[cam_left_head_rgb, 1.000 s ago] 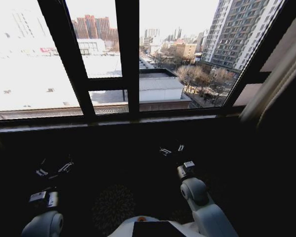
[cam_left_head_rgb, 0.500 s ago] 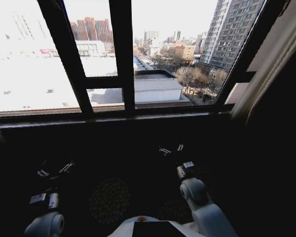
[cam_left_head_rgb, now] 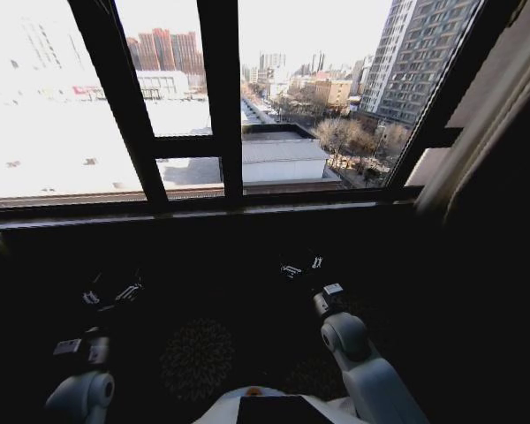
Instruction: Open the curtains by pulling them apart, changing their state from closed to fully open.
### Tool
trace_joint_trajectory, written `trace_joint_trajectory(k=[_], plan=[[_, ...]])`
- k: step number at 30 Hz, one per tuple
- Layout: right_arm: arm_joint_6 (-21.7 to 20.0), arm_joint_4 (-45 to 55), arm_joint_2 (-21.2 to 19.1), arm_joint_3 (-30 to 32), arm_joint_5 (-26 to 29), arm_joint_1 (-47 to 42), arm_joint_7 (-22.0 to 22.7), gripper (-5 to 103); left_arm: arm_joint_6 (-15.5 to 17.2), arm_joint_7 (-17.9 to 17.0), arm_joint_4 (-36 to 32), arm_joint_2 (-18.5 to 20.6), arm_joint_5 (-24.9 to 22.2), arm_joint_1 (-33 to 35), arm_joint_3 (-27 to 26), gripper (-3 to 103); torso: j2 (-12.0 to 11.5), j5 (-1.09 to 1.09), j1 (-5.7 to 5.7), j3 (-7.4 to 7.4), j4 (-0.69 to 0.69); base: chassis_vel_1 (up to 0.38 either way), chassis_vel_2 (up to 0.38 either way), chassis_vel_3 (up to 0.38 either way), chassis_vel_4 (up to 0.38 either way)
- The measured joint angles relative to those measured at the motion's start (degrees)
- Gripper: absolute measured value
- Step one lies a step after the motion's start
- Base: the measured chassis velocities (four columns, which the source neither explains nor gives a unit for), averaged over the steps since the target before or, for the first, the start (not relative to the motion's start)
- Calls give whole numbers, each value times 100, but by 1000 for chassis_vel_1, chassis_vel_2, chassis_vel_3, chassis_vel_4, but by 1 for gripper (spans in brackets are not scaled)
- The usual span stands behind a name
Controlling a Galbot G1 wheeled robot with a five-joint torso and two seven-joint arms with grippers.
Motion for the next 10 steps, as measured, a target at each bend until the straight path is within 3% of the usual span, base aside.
trace_joint_trajectory(k=[10], plan=[[-14,-64,8,40,0,-24,114,100,197,-1,43,-9,189,-41,-2,100,0,0,-1,0,0,0,0,0,0]])
